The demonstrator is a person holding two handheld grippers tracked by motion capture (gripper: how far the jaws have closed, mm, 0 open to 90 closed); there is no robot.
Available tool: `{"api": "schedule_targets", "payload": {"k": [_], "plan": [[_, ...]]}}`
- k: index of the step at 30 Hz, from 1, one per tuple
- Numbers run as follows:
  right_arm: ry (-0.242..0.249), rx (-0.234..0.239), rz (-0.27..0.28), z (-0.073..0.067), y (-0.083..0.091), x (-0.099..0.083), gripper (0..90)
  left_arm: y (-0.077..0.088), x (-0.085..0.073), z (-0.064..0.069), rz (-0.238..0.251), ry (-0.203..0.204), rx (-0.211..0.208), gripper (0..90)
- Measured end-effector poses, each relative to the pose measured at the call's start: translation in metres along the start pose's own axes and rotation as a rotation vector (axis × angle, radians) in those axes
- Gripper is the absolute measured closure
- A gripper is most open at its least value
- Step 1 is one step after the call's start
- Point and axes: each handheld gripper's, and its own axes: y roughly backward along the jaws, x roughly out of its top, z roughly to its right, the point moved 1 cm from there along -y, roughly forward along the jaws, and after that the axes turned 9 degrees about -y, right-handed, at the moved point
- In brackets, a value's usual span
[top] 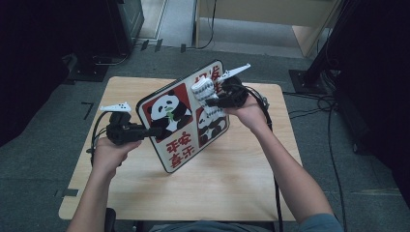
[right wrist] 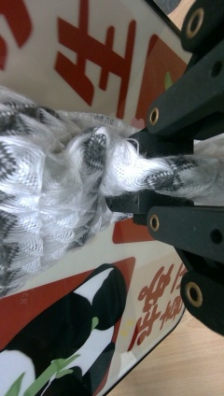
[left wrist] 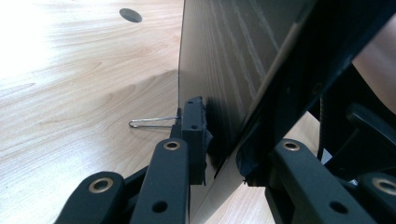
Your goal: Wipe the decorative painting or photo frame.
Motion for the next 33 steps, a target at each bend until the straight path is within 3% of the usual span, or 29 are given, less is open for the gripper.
{"api": "schedule_targets", "payload": {"k": [12,18,33], "plan": [[-0.024,0.005,-0.012,0.004,-0.006,-0.013,79.3,0.0,0.0,0.0,0.002,0.001,-0.001,75.8],[-0.008,-0.006,-0.034,0.006,-0.009,-0.019,79.2,0.0,0.0,0.001,0.004,-0.003,0.004,76.1],[-0.056,0.021,-0.039,0.013,-0.022,-0.043,79.0,0.0,0.0,0.001,0.003,-0.008,0.006,76.1]]}}
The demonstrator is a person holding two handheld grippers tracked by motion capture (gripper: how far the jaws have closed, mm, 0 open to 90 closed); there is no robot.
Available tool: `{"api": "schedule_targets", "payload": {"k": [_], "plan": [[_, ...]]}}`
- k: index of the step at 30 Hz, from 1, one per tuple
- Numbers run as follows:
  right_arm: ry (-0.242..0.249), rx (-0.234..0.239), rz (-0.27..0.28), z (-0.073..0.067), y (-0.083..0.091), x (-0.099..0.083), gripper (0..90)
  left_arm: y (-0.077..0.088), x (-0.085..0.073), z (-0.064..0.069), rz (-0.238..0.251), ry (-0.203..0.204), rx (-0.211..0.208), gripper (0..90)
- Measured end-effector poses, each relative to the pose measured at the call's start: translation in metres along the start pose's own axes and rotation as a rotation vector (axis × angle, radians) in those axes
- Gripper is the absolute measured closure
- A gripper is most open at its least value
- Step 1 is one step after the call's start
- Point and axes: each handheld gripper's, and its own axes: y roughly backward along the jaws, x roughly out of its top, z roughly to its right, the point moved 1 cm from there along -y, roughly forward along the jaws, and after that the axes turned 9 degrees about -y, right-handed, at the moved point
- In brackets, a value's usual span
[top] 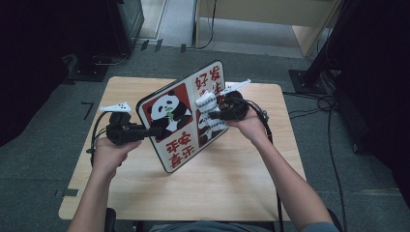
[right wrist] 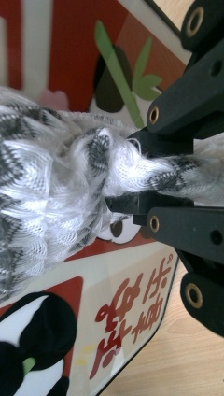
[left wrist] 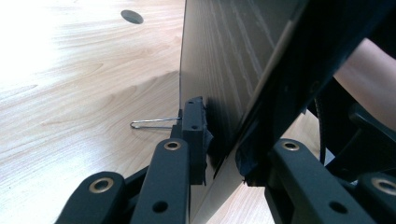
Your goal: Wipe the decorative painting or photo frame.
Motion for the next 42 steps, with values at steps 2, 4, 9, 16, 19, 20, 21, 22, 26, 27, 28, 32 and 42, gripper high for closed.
{"api": "schedule_targets", "payload": {"k": [2,4,9,16,19,20,21,22,26,27,28,32,42], "plan": [[-0.014,0.007,-0.002,0.004,-0.003,-0.006,79.0,0.0,0.0,0.0,0.0,0.0,0.0,76.1],[-0.022,0.01,-0.003,0.005,-0.004,-0.009,79.0,0.0,0.0,0.0,0.0,0.001,0.0,76.1],[-0.029,0.011,-0.007,0.009,-0.009,-0.017,79.0,0.0,0.0,0.001,0.0,0.0,0.001,76.1],[-0.043,0.011,-0.025,0.013,-0.016,-0.027,79.0,0.0,0.0,0.001,0.001,0.0,0.0,76.0],[-0.047,0.009,-0.029,0.015,-0.019,-0.032,79.0,0.0,0.0,0.001,0.0,0.0,0.001,76.0],[-0.049,0.005,-0.03,0.016,-0.02,-0.034,79.0,0.0,0.0,0.001,0.0,0.0,0.001,76.0],[-0.052,0.005,-0.035,0.016,-0.021,-0.036,79.0,0.0,0.0,0.001,0.0,-0.001,0.001,76.0],[-0.049,0.001,-0.044,0.017,-0.022,-0.038,79.0,0.0,0.0,0.001,0.0,-0.001,0.001,76.0],[-0.052,-0.003,-0.059,0.02,-0.028,-0.047,79.0,-0.001,0.0,0.001,0.001,-0.001,-0.001,76.0],[-0.052,-0.002,-0.061,0.021,-0.029,-0.048,79.0,0.0,0.0,0.001,0.0,-0.001,0.0,75.9],[-0.057,0.0,-0.064,0.022,-0.03,-0.05,79.0,0.0,0.0,0.001,-0.001,-0.002,0.001,75.9],[-0.074,-0.005,-0.077,0.026,-0.033,-0.058,79.1,-0.001,0.0,0.002,0.001,-0.001,0.002,75.9],[-0.085,-0.012,-0.111,0.033,-0.039,-0.077,79.1,-0.001,0.001,0.003,-0.006,-0.001,0.014,76.0]]}}
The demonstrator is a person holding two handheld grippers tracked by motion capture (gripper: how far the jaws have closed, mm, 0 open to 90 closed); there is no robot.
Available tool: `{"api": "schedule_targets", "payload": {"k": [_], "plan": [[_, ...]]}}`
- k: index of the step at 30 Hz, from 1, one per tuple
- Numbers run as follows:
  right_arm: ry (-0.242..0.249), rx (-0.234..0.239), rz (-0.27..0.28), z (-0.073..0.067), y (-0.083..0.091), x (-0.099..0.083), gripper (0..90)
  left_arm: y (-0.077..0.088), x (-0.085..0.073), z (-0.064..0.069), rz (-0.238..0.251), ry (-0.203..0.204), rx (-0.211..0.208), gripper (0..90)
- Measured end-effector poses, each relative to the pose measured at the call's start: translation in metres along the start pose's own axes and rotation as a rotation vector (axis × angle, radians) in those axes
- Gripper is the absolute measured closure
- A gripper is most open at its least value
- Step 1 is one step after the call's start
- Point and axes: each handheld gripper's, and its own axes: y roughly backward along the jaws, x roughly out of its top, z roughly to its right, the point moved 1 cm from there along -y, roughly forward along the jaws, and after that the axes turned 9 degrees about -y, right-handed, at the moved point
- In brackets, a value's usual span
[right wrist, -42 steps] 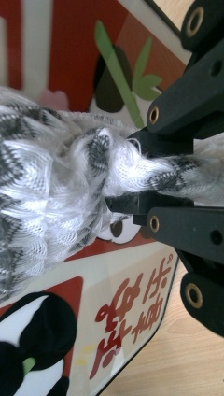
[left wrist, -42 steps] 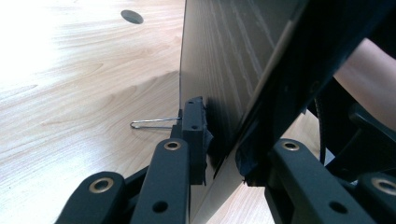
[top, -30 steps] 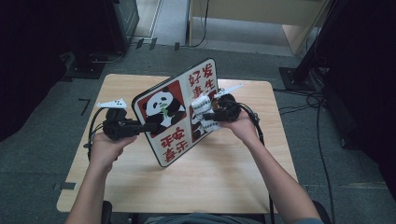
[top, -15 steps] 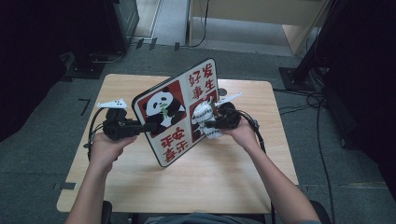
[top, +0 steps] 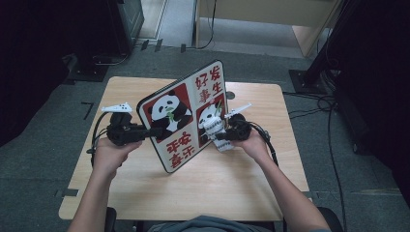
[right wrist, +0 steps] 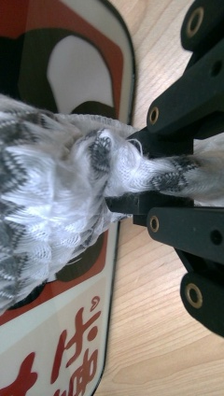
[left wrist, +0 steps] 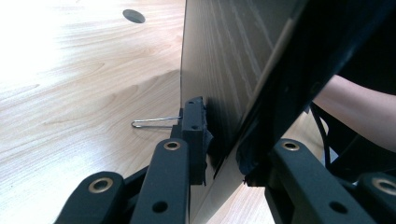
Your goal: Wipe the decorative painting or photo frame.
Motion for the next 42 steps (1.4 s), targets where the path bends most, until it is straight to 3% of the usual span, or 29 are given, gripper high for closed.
{"api": "schedule_targets", "payload": {"k": [8,20,30,36,40,41,42], "plan": [[-0.027,-0.003,0.007,0.002,0.011,-0.002,80.1,0.0,-0.001,-0.001,0.008,0.001,-0.003,75.8],[0.017,-0.038,0.045,-0.03,0.037,0.01,80.3,0.001,-0.004,0.0,0.021,0.007,-0.003,75.5],[0.053,0.008,0.118,-0.054,0.072,0.044,80.4,0.002,-0.005,0.0,0.027,0.016,0.0,75.5],[0.087,0.037,0.159,-0.07,0.103,0.08,80.3,0.002,-0.005,0.001,0.027,0.015,0.003,75.6],[0.124,0.027,0.165,-0.083,0.117,0.101,80.2,0.002,-0.005,0.0,0.024,0.015,0.003,75.7],[0.142,0.023,0.172,-0.092,0.125,0.114,80.2,0.002,-0.005,0.0,0.024,0.013,0.003,75.8],[0.142,0.023,0.172,-0.092,0.125,0.114,80.2,0.002,-0.005,0.0,0.024,0.013,0.003,75.9]]}}
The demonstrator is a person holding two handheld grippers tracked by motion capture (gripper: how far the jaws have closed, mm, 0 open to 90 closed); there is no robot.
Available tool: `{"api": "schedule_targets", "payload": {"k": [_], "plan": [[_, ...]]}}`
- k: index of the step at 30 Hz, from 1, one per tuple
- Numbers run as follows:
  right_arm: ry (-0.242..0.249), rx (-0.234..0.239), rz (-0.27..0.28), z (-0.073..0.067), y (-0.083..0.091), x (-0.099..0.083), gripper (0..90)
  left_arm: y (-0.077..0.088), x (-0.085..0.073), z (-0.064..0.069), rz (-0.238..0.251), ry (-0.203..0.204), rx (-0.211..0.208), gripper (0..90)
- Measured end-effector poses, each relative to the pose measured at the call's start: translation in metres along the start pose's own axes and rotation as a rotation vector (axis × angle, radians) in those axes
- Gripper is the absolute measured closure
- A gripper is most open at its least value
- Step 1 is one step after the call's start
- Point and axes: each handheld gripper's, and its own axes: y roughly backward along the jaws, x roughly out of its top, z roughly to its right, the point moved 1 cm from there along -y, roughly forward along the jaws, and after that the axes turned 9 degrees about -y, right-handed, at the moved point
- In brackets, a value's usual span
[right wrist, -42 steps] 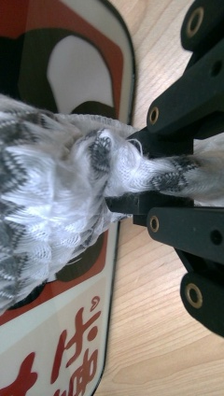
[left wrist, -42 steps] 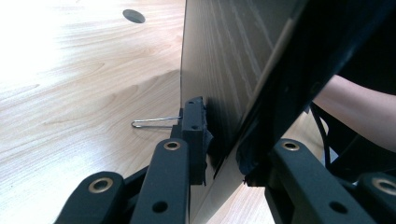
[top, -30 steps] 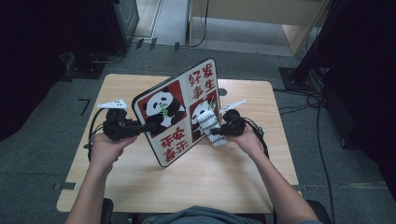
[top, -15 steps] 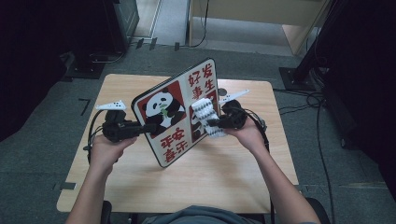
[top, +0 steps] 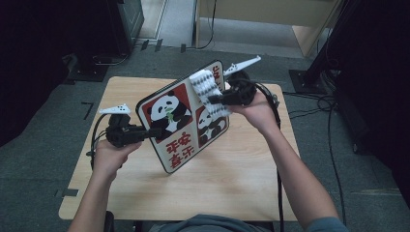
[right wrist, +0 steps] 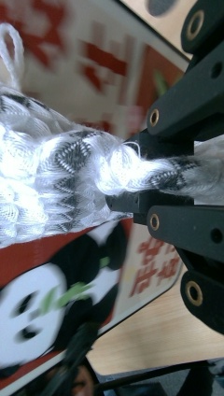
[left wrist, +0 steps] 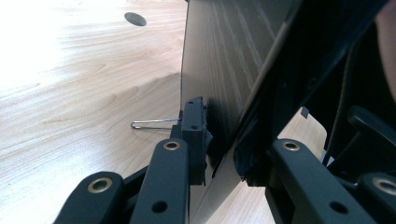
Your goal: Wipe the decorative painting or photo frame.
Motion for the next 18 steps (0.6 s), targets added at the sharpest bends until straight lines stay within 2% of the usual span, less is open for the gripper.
{"api": "schedule_targets", "payload": {"k": [1,7,11,18], "plan": [[0.024,-0.007,0.002,-0.006,0.003,0.016,80.2,0.0,0.0,0.0,0.0,0.001,0.0,75.9],[0.047,-0.01,-0.004,-0.021,0.008,0.057,80.2,0.0,0.0,0.0,0.001,-0.001,-0.001,75.9],[0.058,-0.014,-0.003,-0.026,0.005,0.077,80.1,0.0,-0.001,-0.001,0.004,0.001,-0.004,75.8],[0.077,-0.022,-0.04,-0.034,-0.012,0.101,79.7,0.0,-0.001,0.0,0.005,0.002,0.004,76.0]]}}
